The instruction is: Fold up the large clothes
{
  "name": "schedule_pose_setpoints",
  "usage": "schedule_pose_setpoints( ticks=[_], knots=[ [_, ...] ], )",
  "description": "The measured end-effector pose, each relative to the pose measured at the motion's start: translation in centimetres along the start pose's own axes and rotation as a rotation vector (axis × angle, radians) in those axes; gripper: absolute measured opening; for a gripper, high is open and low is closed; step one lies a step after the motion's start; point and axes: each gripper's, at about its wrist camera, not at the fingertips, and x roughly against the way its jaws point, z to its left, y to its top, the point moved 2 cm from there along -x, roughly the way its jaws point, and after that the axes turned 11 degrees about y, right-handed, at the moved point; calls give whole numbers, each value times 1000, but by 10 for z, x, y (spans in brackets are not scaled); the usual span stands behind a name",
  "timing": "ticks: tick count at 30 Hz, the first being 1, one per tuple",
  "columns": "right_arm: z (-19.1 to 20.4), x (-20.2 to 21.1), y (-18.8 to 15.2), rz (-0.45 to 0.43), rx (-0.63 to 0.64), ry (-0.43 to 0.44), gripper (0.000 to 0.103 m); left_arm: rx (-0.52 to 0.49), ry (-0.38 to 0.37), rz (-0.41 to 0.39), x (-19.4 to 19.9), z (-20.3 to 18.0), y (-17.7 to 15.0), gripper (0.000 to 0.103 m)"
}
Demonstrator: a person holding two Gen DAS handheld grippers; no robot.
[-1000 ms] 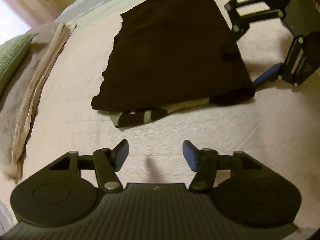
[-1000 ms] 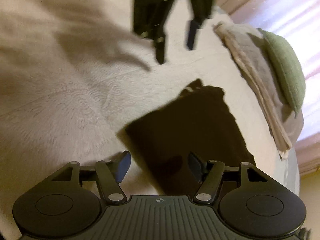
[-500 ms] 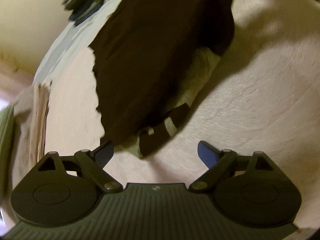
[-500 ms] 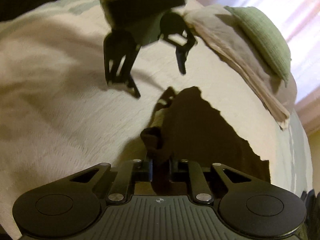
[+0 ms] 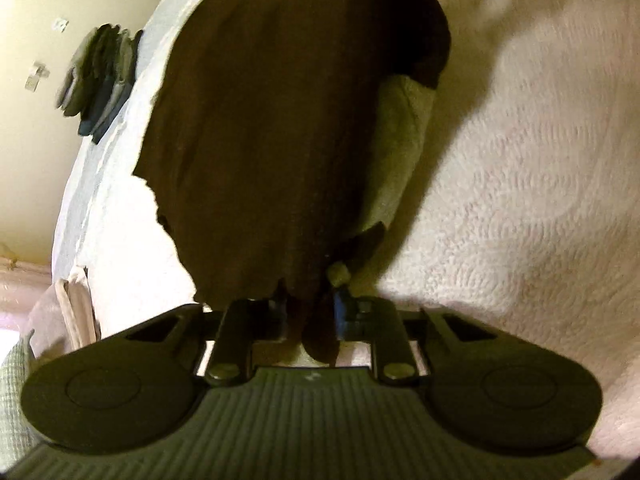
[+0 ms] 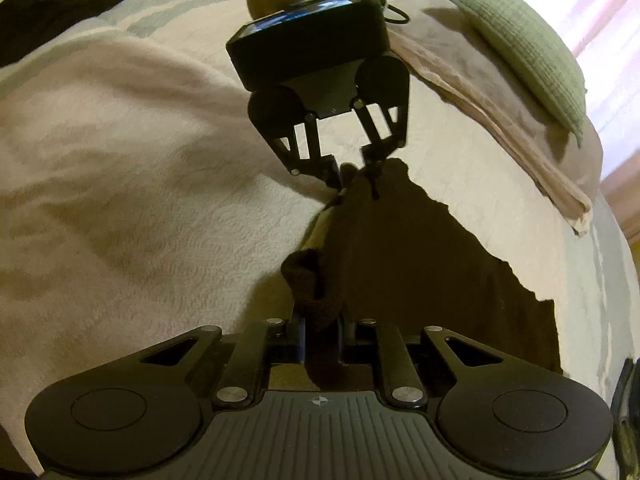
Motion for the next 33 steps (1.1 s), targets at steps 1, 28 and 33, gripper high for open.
schedule_pose_setpoints(
  ticks=[1, 28, 33],
  knots=[
    [-2, 4, 1, -4, -12, 4, 9, 21, -6, 4, 2, 6, 0, 14],
    [-225, 133, -123, -448, -940, 170, 7, 136, -330, 156, -91, 282, 141, 12],
    [-284, 107, -195, -483, -1182, 206, 7, 162, -411, 153, -178, 297, 164, 12]
  ],
)
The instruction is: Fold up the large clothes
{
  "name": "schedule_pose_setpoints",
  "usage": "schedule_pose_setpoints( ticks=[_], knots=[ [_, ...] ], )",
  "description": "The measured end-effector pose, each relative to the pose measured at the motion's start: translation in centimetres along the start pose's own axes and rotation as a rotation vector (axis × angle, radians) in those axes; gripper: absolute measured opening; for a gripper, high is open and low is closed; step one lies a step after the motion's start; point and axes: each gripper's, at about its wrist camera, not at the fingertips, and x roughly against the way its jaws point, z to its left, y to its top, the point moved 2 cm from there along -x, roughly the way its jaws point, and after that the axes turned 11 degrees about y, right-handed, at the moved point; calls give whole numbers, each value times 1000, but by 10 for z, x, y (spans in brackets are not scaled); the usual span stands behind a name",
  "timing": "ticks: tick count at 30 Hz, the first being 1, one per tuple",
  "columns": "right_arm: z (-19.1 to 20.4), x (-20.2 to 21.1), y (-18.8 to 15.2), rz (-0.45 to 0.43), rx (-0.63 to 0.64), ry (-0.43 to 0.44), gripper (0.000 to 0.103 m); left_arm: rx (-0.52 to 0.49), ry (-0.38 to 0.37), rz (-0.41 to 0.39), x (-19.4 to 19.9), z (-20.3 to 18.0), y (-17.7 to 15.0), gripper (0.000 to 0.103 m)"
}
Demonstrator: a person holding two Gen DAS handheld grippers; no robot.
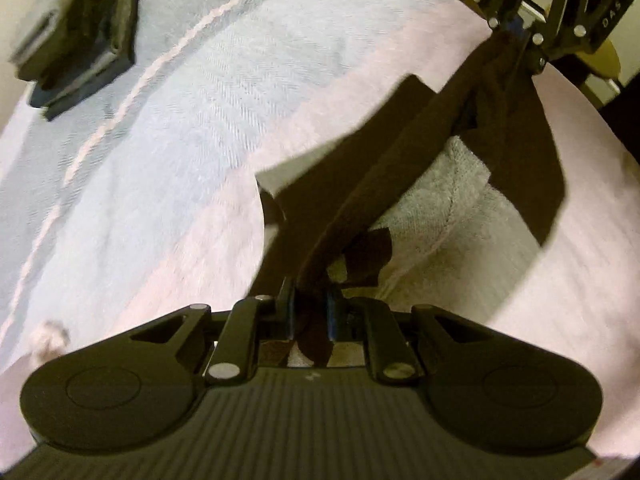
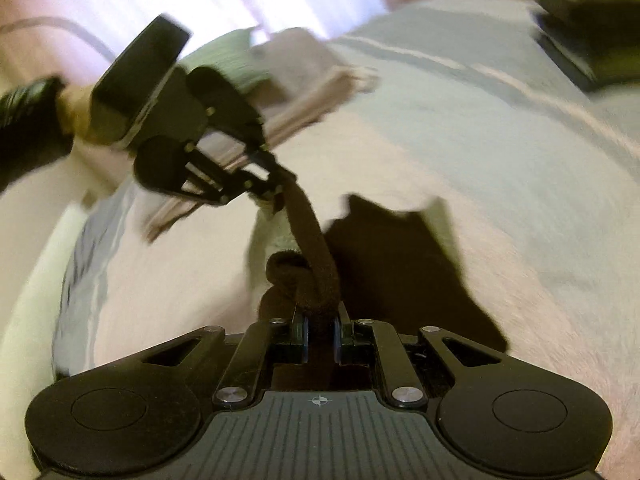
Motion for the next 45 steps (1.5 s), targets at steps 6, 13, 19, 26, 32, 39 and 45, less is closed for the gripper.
schedule_pose_setpoints(
  ticks=[6, 13, 19, 26, 32, 39, 45],
  knots=[
    [-77, 1, 1, -31, -219, -12, 8, 61, -90, 0, -69, 16, 20, 12],
    [-109, 6, -10, -75, -392, -30, 8, 207, -80, -16, -91, 40, 20, 27],
    [-102, 10, -8, -93, -408, -55, 10, 498, 37, -19, -60, 87, -26, 25],
    [-101, 1, -10, -114, -433, -89, 9, 667, -52, 28, -60, 55, -69, 25],
    [-90, 25, -2, -204, -391, -86, 6, 772, -40, 5, -76, 44, -71, 26],
    [-112, -1, -18, -121, -448, -149, 6, 813, -13, 24, -96, 45, -71, 29],
    [-111, 13, -19, -137, -448, -175, 19, 885, -17, 38, -105, 49, -77, 29]
  ],
)
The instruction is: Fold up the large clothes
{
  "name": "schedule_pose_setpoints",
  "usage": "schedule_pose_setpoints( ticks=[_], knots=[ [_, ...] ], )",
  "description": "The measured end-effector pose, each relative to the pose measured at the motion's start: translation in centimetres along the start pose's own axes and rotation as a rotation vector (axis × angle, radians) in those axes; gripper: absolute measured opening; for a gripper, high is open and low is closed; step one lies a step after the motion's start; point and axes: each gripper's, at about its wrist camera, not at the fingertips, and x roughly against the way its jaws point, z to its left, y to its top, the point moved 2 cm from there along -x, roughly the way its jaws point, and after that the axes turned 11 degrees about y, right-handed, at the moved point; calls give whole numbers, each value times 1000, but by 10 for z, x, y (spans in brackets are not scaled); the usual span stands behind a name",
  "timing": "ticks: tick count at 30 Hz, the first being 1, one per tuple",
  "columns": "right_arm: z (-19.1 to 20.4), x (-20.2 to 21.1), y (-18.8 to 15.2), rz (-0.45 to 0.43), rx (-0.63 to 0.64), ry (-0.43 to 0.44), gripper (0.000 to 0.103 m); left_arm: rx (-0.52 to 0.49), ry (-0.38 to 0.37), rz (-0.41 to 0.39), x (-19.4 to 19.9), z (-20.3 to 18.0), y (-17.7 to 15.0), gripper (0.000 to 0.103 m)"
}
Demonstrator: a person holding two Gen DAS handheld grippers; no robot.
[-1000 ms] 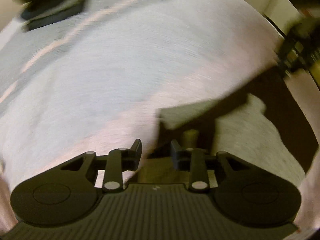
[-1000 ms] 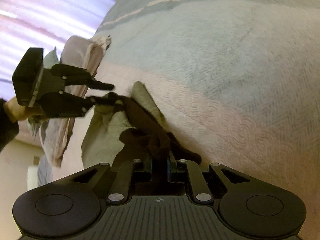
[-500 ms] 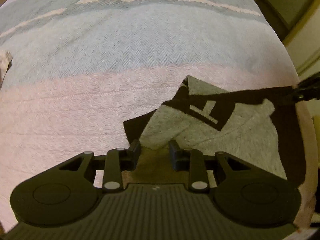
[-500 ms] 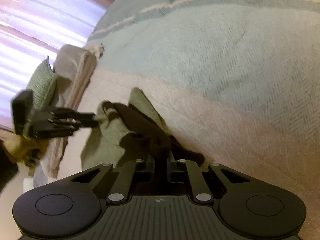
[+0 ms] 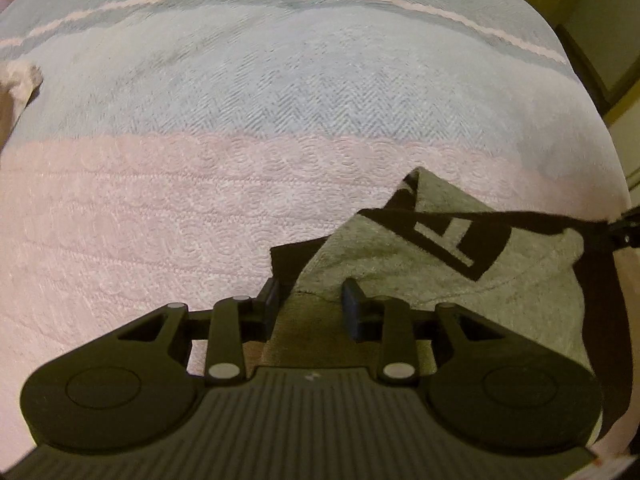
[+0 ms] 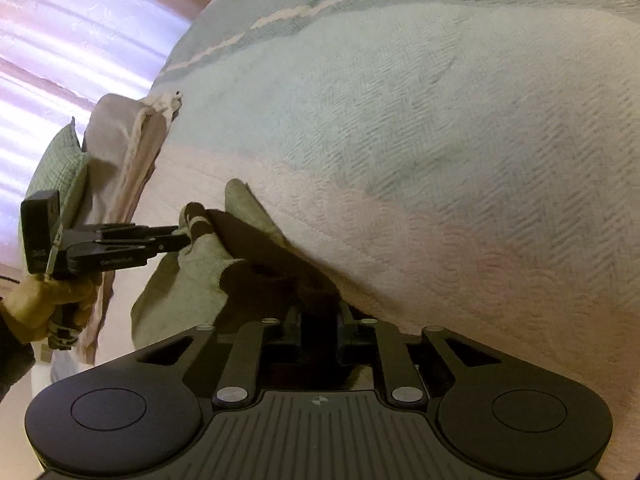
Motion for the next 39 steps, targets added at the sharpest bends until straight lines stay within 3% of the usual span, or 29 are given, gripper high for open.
schedule_pose_setpoints(
  ticks=[1, 5, 10, 17, 20, 22, 28, 30, 32, 35, 39],
  knots=[
    [1, 6, 0, -13, -4, -22, 27, 12, -2, -1, 0, 0, 0, 29],
    [13, 27, -2, -76, 24, -94, 29, 55, -2, -24, 20, 8, -6, 29],
    [61, 43, -20, -103, 124, -37, 29, 113, 36, -76, 65, 22, -24, 27],
    [106, 8, -86, 82, 212, 175, 29, 175, -13, -87, 104, 9, -78, 27],
    [100, -10, -112, 139, 239, 175, 29, 139, -19, -47, 87, -10, -94, 27],
    [84, -18, -119, 133, 208, 156, 29, 139, -21, -21, 67, -16, -101, 27],
    [45, -17, -119, 123, 152, 138, 29, 158, -17, -14, 28, -17, -95, 29],
    [43, -13, -115, 143, 152, 73, 30, 138, -8, -14, 31, -16, -90, 29],
    [51, 0, -106, 122, 184, 62, 30, 124, 2, -20, 39, -15, -86, 28],
    [79, 15, -86, 60, 317, 96, 30, 128, 16, -43, 59, -9, -84, 27],
    [83, -2, -54, 14, 312, 103, 30, 176, -6, -63, 69, -10, -89, 27]
  ],
)
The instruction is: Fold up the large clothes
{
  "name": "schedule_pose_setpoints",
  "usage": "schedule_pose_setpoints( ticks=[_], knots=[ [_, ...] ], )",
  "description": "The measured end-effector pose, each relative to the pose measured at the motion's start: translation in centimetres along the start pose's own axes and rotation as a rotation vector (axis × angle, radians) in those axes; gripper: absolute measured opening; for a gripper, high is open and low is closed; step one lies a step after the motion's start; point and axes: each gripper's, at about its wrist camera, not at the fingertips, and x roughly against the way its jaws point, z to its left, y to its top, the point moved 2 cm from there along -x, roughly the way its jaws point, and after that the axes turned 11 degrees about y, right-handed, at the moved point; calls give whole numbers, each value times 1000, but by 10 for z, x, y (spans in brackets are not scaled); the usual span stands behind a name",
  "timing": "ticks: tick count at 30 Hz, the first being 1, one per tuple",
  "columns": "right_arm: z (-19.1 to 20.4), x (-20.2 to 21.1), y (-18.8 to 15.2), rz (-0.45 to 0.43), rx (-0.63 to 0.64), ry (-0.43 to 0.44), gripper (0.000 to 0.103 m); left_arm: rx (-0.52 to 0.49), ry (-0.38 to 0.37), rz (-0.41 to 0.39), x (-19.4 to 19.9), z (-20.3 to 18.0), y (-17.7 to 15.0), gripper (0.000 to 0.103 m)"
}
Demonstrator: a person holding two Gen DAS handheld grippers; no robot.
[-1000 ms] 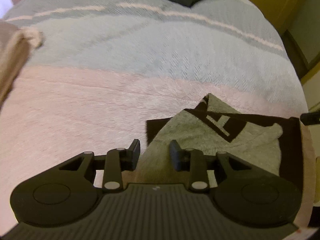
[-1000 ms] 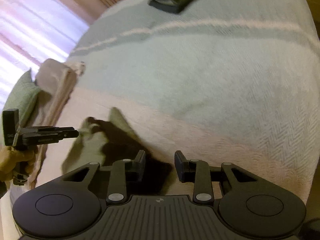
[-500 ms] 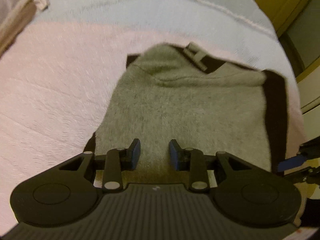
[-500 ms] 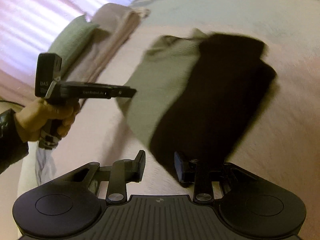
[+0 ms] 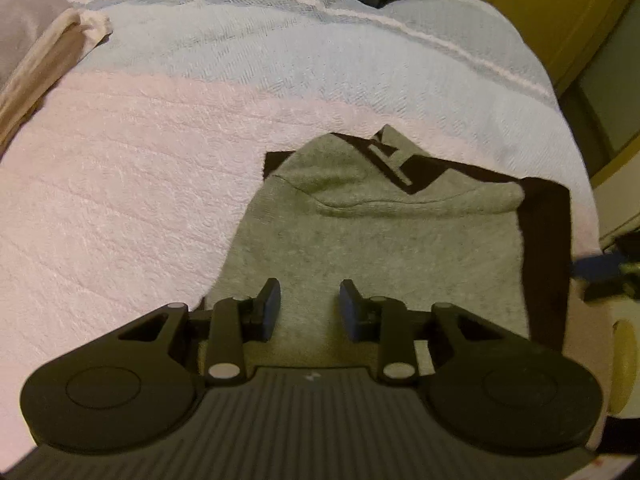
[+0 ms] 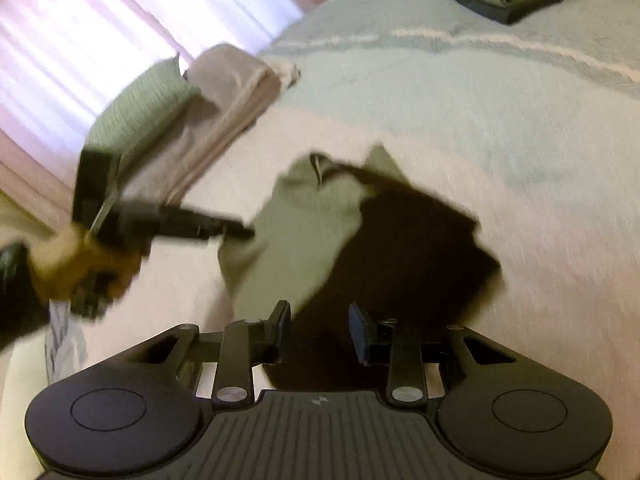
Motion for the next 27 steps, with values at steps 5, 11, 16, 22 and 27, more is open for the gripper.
schedule_pose_setpoints(
  ticks=[5, 11, 16, 22, 27],
  knots=[
    [-50, -21, 16, -52, -133, -124, 29, -1, 2, 20, -25, -9, -12, 27],
    [-22, -1, 23, -20, -49, -208, 31, 29, 11, 4, 0, 2, -15, 27],
    [32, 7, 2, 58, -19, -254, 56, 27, 46, 39, 41, 2, -24, 27],
    [93, 22, -22, 95, -5, -281, 60, 36, 46, 28, 94, -2, -39, 28],
    [127, 27, -37, 111, 40, -293, 60, -28, 59, 20, 122, -8, -53, 28]
  ],
)
